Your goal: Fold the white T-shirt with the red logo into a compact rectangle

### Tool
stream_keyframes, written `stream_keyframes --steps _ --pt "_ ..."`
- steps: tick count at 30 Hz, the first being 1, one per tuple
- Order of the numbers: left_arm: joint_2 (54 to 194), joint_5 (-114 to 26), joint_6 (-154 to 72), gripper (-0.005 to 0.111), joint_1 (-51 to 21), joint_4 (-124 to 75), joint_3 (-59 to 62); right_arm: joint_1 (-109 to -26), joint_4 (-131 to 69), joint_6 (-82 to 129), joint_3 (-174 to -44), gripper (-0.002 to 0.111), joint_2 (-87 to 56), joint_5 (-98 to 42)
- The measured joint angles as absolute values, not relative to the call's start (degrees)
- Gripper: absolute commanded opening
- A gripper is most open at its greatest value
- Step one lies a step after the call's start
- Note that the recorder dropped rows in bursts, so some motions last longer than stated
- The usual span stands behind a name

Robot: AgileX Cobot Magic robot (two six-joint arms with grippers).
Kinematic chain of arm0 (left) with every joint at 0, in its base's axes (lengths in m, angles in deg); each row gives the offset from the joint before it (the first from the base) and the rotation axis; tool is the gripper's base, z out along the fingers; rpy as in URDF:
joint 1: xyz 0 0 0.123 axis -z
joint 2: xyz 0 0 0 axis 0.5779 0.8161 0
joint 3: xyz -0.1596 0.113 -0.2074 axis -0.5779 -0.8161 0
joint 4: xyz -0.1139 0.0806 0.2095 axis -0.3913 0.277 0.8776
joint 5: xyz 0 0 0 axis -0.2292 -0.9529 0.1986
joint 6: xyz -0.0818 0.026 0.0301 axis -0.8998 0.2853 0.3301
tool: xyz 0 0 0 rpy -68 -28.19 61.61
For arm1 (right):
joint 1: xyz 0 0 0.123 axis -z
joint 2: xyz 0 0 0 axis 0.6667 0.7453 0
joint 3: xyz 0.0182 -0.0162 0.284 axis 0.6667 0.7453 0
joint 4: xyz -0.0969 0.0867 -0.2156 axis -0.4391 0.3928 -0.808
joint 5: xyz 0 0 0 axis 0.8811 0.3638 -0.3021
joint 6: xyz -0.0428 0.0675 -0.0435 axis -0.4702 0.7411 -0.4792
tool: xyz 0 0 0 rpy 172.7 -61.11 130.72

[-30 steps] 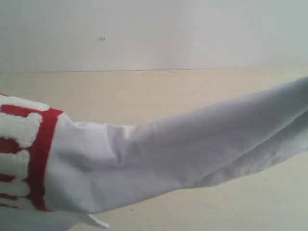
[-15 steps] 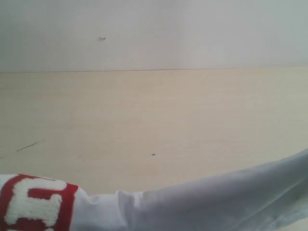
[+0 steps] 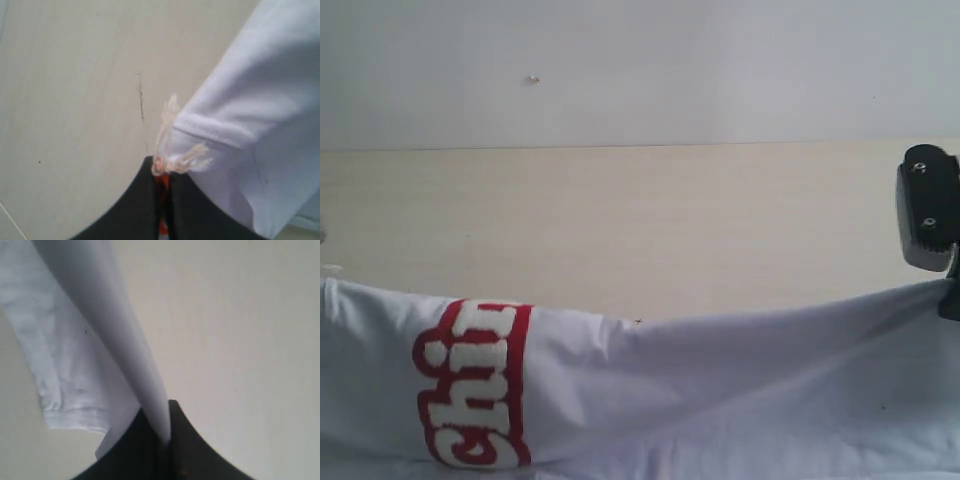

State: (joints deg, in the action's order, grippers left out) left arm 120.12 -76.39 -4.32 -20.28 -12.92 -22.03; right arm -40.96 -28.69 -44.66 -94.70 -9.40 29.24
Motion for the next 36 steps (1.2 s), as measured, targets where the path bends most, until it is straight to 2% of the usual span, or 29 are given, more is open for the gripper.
stream_keyframes --steps 7,16,22,30,36 --pt "136.9 -58.3 -5.3 0.0 -30.2 -12.3 -22.0 -41.1 -30.8 -38.3 -94.7 0.0 3.3 11.4" --pt "149.0 -38.9 -5.4 0.0 -32.4 -11.6 -22.0 -41.1 -34.7 -33.5 -94.7 0.003 13.7 -1.6" --pt "153.4 -33.5 -5.9 0.0 -32.4 -13.7 -20.5 -41.1 -43.5 -23.8 -94.7 0.019 15.5 -8.9" --pt "158.1 -29.8 -6.3 0.0 -33.9 -17.8 -20.3 -41.1 -48.4 -17.2 -95.6 0.05 18.2 -10.2" --pt "159.7 -27.2 -8.2 0.0 -34.6 -18.3 -20.3 -41.1 -48.6 -17.0 -95.6 0.054 18.8 -11.6"
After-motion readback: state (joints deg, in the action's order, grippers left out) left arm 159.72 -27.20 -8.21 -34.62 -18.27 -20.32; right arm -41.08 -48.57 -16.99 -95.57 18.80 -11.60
